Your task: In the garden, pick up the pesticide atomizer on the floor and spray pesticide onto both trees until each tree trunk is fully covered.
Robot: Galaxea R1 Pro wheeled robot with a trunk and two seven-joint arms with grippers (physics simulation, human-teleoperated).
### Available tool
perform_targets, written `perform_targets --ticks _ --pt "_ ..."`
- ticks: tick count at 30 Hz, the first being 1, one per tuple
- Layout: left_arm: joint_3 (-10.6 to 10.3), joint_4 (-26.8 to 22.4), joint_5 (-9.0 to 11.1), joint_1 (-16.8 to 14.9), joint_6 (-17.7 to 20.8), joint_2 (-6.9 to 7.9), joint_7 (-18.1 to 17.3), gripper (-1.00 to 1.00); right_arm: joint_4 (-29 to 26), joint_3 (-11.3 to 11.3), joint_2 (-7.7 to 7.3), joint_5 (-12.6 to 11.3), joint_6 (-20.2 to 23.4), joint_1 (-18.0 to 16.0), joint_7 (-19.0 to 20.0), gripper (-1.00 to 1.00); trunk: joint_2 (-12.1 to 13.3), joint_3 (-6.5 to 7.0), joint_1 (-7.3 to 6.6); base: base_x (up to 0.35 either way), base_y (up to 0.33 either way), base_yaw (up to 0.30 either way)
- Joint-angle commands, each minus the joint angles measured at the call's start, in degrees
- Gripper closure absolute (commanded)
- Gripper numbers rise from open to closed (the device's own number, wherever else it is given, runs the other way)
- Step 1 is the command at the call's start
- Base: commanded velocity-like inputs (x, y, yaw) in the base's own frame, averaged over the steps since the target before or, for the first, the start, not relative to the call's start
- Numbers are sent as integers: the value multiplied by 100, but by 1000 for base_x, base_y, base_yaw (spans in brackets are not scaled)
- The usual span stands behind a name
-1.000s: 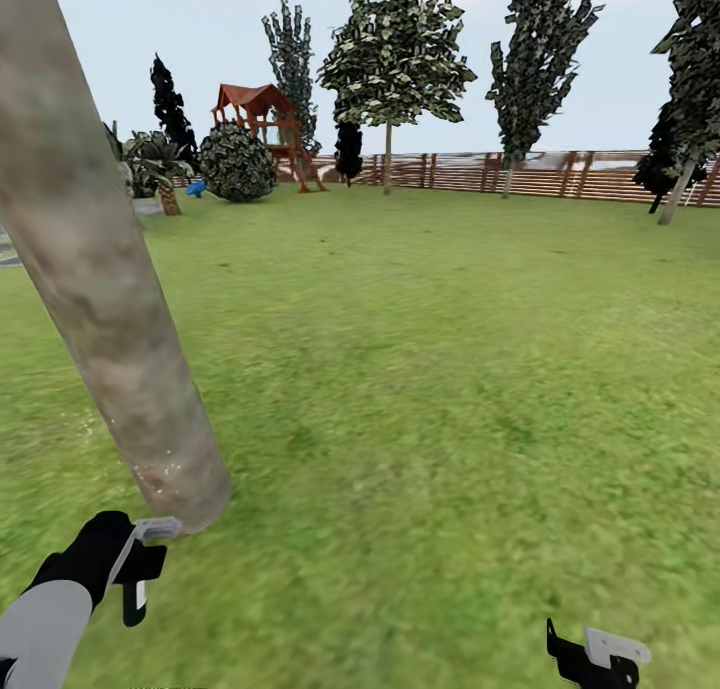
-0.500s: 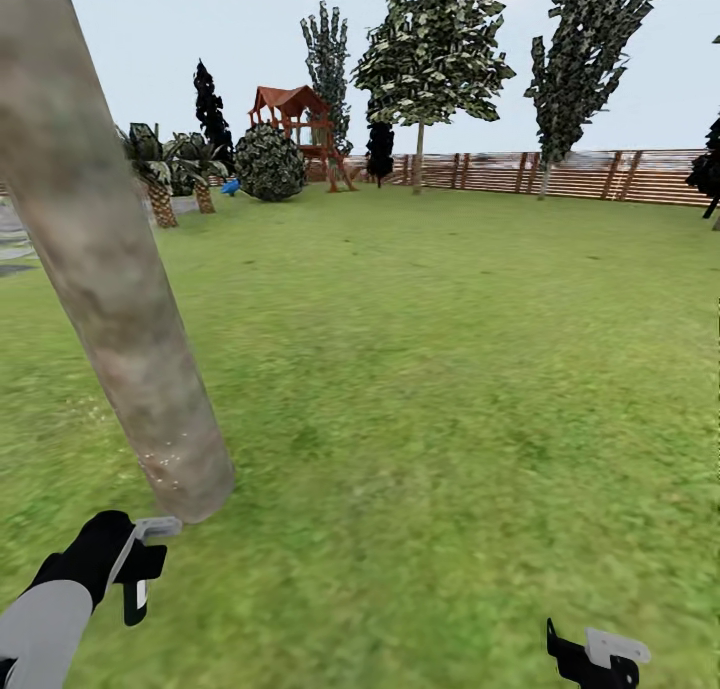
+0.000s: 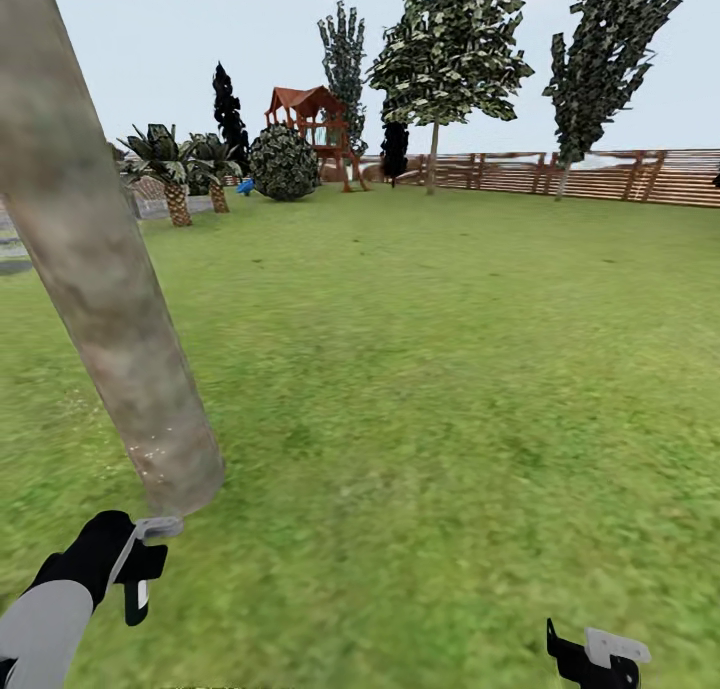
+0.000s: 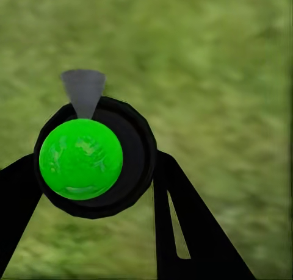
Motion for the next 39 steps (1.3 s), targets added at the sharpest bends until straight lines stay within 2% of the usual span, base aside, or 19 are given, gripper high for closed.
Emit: perform_targets --ticks 1,5,13,17,25,33,39 --pt "40 -8 -63 -6 20 -6 -51 100 11 -18 -2 61 -18 -4 -41 -100 -2 -5 0 86 -273 272" --pt "40 -9 -63 -6 20 1 -57 100 12 -19 -2 61 -18 -4 -41 -100 -2 -5 0 135 -263 205" --pt "40 -7 -57 -6 20 -7 -81 100 11 -22 -2 61 -18 -4 -41 -100 -2 -5 0 219 -210 16" --pt "40 -7 -54 -6 20 -72 -84 100 11 -20 -2 61 -18 -4 -41 -100 -2 -5 0 237 -196 44" --pt "32 -7 -54 -6 20 -103 -84 100 11 -19 -2 61 -18 -4 -41 -100 -2 -5 0 218 -205 243" --pt "40 -13 -54 -6 20 -98 -84 100 11 -18 -2 61 -18 -4 -41 -100 -2 -5 0 -26 -246 277" --pt "50 -24 -54 -6 22 -88 -91 100 4 -25 -2 61 -18 -4 -41 -100 -2 -5 0 -33 -38 186"
